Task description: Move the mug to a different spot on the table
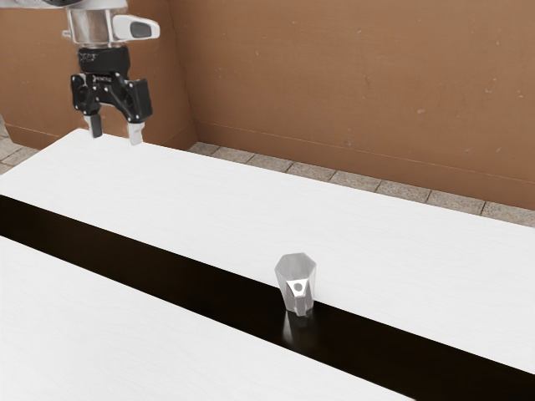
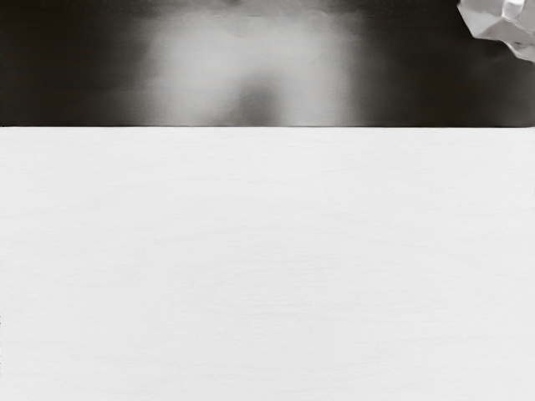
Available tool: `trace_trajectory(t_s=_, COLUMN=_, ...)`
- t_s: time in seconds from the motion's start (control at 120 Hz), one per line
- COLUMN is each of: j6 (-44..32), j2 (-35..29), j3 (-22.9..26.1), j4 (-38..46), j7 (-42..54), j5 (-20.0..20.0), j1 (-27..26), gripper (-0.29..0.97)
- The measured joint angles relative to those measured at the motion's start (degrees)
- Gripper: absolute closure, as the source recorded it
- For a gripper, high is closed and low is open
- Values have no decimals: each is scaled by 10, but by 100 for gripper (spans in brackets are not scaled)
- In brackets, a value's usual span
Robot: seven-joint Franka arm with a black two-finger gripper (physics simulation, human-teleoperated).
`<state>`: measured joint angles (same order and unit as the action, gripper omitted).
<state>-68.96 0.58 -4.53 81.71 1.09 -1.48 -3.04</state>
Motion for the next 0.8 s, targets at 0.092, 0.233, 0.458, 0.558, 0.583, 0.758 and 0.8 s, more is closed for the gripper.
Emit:
trace_trajectory(t_s=0.092, j6=-60, j2=-3, j3=-1, j4=7, j7=4, j5=1, j1=9, gripper=2)
trace_trajectory(t_s=0.233, j6=-121, j2=-54, j3=4, j4=79, j7=1, j5=-2, j1=25, gripper=2)
trace_trajectory(t_s=0.458, j6=-236, j2=-143, j3=55, j4=277, j7=-48, j5=-14, j1=-22, gripper=2)
trace_trajectory(t_s=0.558, j6=-288, j2=-135, j3=61, j4=316, j7=-79, j5=-16, j1=-45, gripper=2)
trace_trajectory(t_s=0.583, j6=-301, j2=-130, j3=61, j4=321, j7=-87, j5=-18, j1=-51, gripper=2)
trace_trajectory(t_s=0.758, j6=-371, j2=-87, j3=82, j4=327, j7=-150, j5=-27, j1=-82, gripper=2)
trace_trajectory(t_s=0.8, j6=-385, j2=-75, j3=84, j4=326, j7=-166, j5=-28, j1=-91, gripper=2)
